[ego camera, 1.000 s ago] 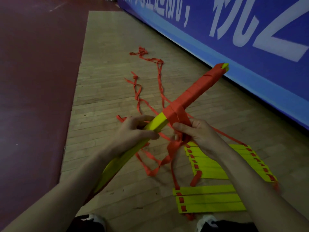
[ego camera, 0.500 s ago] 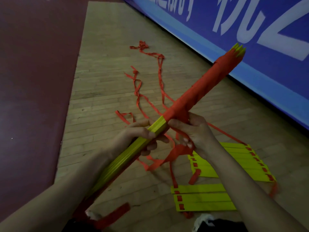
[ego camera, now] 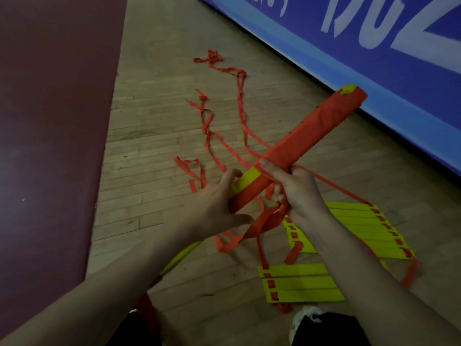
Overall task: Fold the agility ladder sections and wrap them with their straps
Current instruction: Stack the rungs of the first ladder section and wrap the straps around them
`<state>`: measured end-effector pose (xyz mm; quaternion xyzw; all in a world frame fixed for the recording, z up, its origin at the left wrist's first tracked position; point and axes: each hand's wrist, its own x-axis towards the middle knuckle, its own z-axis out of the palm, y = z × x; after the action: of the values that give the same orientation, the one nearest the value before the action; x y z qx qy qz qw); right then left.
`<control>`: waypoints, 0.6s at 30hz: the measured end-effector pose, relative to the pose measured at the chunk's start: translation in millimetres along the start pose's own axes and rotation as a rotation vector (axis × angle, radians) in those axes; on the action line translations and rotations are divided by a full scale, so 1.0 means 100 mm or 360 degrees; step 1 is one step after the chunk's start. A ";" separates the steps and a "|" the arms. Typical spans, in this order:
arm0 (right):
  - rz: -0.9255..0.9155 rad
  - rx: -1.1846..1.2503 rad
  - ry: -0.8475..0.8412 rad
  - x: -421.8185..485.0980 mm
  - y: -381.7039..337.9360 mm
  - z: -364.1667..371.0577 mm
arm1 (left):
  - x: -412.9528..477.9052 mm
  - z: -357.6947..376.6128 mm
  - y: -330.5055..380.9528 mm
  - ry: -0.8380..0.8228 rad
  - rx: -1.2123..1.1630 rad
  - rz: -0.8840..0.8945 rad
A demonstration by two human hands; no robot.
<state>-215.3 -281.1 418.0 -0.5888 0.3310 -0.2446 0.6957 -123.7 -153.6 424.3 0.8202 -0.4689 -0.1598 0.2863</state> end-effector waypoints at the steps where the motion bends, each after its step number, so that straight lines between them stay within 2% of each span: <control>1: 0.0011 0.0006 0.0024 0.01 0.00 -0.01 | -0.13 0.10 -0.07 0.0092 0.0116 0.0035; 4: 0.0036 0.0035 0.0020 0.02 -0.02 -0.03 | -0.19 0.20 -0.21 0.0354 0.0284 0.0311; 6: 0.0030 -0.0024 -0.0071 0.02 -0.04 -0.06 | -0.13 0.15 -0.24 0.0447 0.0365 0.0359; 9: -0.0004 -0.0163 -0.0325 -0.01 -0.06 -0.09 | -0.18 0.13 -0.25 0.0430 0.0309 0.0302; 15: 0.0164 -0.0369 -0.0547 -0.04 -0.05 -0.16 | -0.13 0.06 -0.27 0.0478 -0.0059 0.0164; 18: 0.0183 -0.0333 -0.0605 -0.06 -0.08 -0.19 | -0.11 0.02 -0.27 0.0466 -0.0343 0.0142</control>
<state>-232.8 -290.4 425.4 -0.6733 0.2507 -0.0535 0.6935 -111.8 -133.8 406.0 0.7776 -0.4383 -0.0751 0.4445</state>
